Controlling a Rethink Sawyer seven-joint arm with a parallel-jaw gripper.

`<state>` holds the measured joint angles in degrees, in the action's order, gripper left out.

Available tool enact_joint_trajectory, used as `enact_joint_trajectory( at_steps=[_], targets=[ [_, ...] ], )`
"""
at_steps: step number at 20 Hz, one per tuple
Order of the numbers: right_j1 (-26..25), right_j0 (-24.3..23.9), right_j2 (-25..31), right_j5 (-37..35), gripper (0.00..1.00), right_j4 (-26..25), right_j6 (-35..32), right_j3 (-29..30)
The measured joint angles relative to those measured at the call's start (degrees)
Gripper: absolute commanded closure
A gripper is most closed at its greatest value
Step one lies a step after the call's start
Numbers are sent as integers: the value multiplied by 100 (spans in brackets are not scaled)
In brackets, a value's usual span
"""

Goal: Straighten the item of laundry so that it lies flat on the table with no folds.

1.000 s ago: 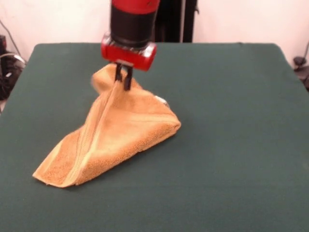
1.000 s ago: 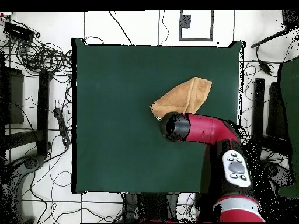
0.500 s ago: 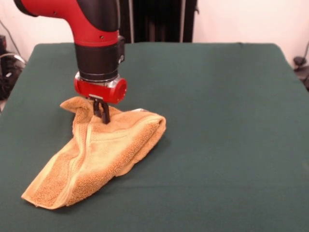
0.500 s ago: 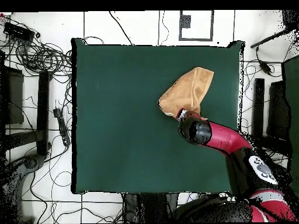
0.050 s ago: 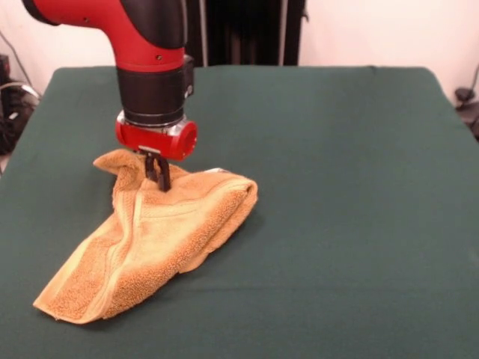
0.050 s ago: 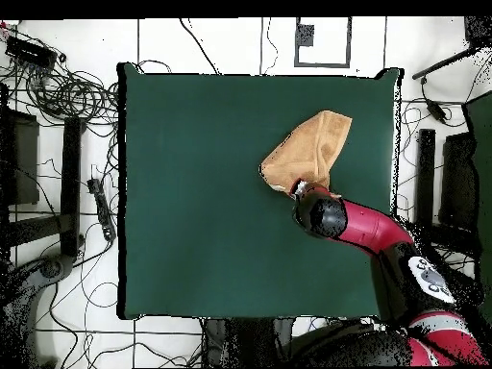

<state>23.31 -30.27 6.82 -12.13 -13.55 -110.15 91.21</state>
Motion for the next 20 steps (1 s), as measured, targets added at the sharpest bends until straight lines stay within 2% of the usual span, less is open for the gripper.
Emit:
enact_joint_trajectory(
  at_steps=[3, 4, 20],
  targets=[
    [-2, 50, -45, 0, 100, -2, 0, -17],
    [-7, 148, -144, 2, 0, -4, 0, -53],
    [-44, 457, -505, 14, 0, -40, 0, -205]
  ],
)
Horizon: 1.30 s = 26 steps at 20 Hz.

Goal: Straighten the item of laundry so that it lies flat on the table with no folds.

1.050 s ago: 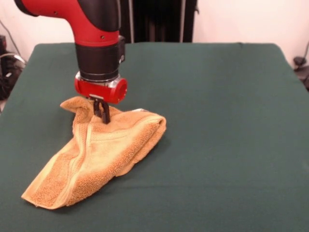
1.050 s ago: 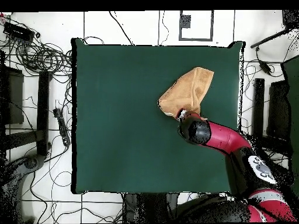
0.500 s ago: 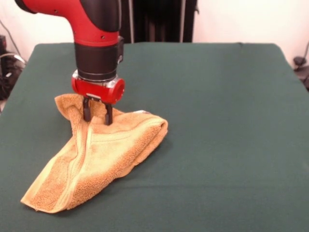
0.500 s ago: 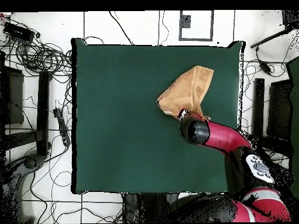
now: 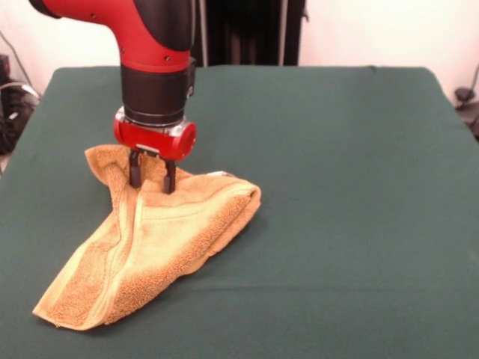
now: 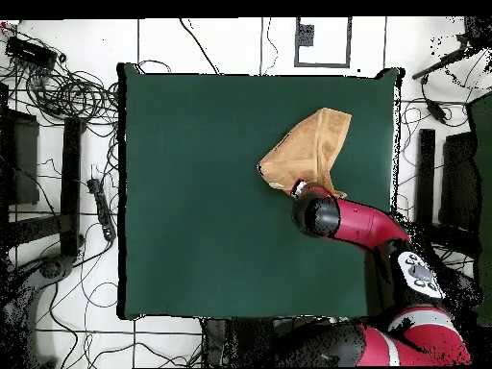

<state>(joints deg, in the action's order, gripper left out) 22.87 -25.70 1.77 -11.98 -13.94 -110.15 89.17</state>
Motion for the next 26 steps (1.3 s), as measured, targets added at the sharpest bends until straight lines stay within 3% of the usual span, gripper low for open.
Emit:
enact_joint_trajectory(
  at_steps=[26],
  targets=[
    [83, -600, 533, 430, 0, -4, 0, 403]
  ],
)
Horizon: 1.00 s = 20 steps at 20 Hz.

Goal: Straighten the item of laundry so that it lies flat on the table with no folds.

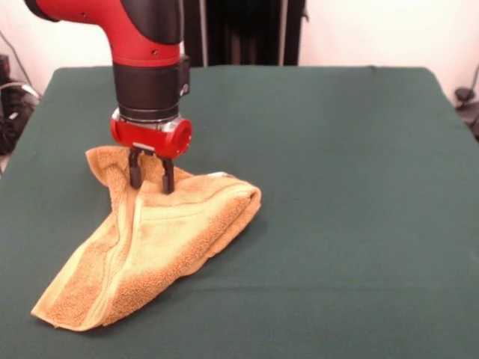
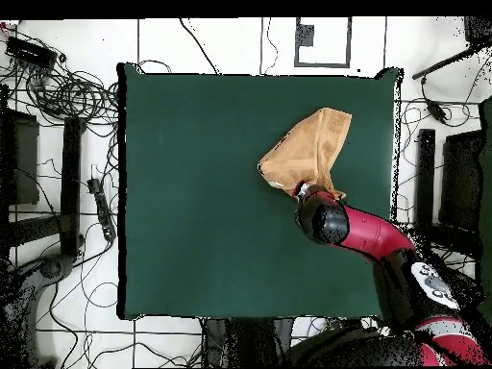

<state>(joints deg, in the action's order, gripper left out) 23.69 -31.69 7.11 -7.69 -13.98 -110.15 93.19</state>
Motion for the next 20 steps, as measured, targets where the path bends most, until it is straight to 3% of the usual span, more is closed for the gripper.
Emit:
enact_joint_trajectory(
  at_steps=[11, 20],
  targets=[
    [13, -438, 414, 54, 0, 0, 0, 167],
    [37, -289, 427, 60, 0, 1, 0, 175]
  ],
)
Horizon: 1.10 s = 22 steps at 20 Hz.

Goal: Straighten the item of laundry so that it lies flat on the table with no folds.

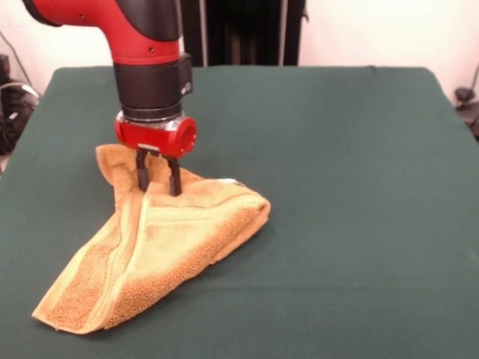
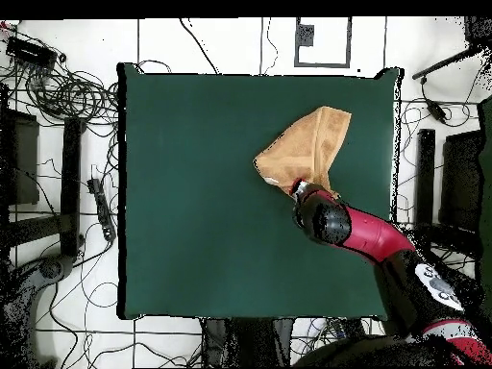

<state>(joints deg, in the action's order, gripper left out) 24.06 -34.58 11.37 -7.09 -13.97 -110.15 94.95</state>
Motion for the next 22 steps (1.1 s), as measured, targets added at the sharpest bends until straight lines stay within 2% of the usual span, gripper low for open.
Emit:
enact_joint_trajectory(
  at_steps=[15, 22],
  targets=[
    [17, 597, -8, -7, 0, 19, 0, -83],
    [25, 915, -194, -282, 0, 19, 0, -292]
  ],
)
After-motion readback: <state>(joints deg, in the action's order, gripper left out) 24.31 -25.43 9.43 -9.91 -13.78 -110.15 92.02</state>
